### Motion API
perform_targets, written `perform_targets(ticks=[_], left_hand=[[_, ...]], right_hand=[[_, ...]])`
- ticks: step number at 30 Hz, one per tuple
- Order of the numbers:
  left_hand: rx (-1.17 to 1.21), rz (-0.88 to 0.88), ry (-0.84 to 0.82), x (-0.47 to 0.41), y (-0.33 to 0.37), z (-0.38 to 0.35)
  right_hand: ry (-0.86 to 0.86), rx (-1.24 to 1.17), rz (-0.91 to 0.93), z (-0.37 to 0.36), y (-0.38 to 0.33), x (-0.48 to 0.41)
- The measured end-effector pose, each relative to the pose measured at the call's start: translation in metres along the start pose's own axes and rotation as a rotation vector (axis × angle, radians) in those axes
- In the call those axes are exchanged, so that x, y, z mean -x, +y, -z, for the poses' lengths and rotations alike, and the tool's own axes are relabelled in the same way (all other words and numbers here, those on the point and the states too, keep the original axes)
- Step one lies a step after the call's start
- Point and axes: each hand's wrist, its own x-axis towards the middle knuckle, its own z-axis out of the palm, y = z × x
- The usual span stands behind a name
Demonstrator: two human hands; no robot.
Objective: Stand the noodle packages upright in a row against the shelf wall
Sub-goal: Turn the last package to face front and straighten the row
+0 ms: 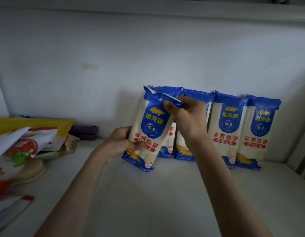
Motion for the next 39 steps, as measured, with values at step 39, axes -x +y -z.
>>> perform_targets(ticks=[39], left_hand=[[-0.505, 0.118, 0.468, -0.002, -0.017, 0.013]], right_hand=[[-0.251, 0.565, -0.256, -0.071, 0.107, 0.048]])
